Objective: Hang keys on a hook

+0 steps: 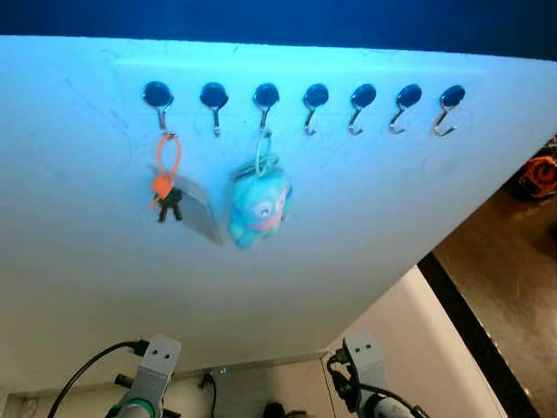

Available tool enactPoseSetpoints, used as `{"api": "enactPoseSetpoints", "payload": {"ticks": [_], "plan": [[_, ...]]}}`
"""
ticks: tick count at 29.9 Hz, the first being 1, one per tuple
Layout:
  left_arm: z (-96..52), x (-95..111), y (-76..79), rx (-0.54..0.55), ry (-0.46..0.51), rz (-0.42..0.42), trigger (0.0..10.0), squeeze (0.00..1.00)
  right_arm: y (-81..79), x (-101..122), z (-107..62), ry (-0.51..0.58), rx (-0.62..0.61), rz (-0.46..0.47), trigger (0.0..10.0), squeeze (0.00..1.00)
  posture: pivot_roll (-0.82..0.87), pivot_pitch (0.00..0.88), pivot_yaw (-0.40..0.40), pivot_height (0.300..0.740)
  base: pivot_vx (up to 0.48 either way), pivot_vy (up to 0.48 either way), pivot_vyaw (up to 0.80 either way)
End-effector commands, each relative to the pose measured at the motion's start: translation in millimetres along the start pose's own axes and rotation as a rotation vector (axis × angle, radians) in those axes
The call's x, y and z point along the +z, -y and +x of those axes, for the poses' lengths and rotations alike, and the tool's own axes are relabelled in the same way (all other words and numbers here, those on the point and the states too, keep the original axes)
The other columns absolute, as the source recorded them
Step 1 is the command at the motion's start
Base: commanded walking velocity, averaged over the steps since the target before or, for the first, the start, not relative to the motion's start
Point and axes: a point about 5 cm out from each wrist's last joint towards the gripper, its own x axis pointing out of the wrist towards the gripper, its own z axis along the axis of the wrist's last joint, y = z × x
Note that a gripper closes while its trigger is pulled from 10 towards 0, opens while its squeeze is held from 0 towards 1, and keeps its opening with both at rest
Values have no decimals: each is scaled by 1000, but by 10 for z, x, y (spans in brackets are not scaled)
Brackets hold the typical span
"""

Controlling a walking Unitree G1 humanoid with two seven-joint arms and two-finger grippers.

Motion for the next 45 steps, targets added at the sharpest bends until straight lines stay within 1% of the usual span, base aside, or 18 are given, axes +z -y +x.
{"api": "enactPoseSetpoints", "payload": {"ticks": [1, 28, 31, 32, 33, 34, 35, 36, 38, 39, 40, 41, 42, 43, 44, 45], "plan": [[-24, -67, 36, -11, -18, 2, 10000, 0, -2, -65, -22, -21, 2, -3, 10000, 0, 13, 81, -44, 740, -364, 0, 0], [-29, -80, 6, 3, -17, 11, 10000, 0, -30, -80, -20, -30, 6, -6, 10000, 0, 23, 80, -41, 740, -353, 0, 0], [-29, -77, 11, 3, -15, 13, 10000, 0, -30, -78, -20, -28, 6, -5, 10000, 0, 23, 80, -41, 740, -359, 0, 0], [-25, -54, 13, 4, -1, 18, 10000, 0, -31, -70, -18, -23, 7, -3, 10000, 0, 20, 82, -40, 740, -307, 0, 0], [-14, 9, 17, 5, 39, 42, 10000, 0, -31, -40, -10, -7, 7, 4, 10000, 0, 18, 84, -41, 740, 0, 0, 0], [-14, 9, 17, 5, 39, 42, 10000, 0, -31, -40, -10, -7, 7, 4, 10000, 0, 18, 84, -41, 740, 0, 0, 0], [-9, 40, 19, 5, 60, 55, 10000, 0, -31, -25, -7, 2, 7, 8, 10000, 0, 18, 84, -41, 740, 0, 0, 0], [31, 315, 29, 2, 201, 123, 10000, 0, -29, 58, 14, 43, 8, 23, 10000, 0, 18, 84, -41, 740, 0, 0, 0], [31, 315, 29, 2, 201, 123, 10000, 0, -29, 58, 14, 43, 8, 23, 10000, 0, 18, 84, -41, 740, 0, 0, 0], [45, 490, 38, 3, 281, 147, 10000, 0, -28, 106, 24, 67, 10, 32, 10000, 0, 20, 87, -44, 740, 0, 0, 0], [45, 490, 38, 3, 281, 147, 10000, 0, -28, 106, 24, 67, 10, 32, 10000, 0, 20, 87, -44, 740, 0, 0, 0], [48, 803, 8, 34, 394, 113, 10000, 0, -41, 202, 49, 107, 20, 48, 10000, 0, 23, 90, -48, 740, 0, 0, 0], [23, 1030, -22, 56, 477, 86, 10000, 0, -50, 273, 66, 137, 28, 59, 10000, 0, 23, 90, -48, 740, 0, 0, 0], [23, 1030, -22, 56, 477, 86, 10000, 0, -50, 273, 66, 137, 28, 59, 10000, 0, 23, 90, -48, 740, 0, 0, 0], [-24, 1290, -51, 74, 566, 69, 10000, 0, -66, 367, 87, 175, 39, 71, 10000, 0, 23, 89, -50, 740, 0, 0, 0], [-24, 1290, -51, 74, 566, 69, 10000, 0, -66, 367, 87, 175, 39, 71, 10000, 0, 23, 89, -50, 740, 0, 0, 0]]}}
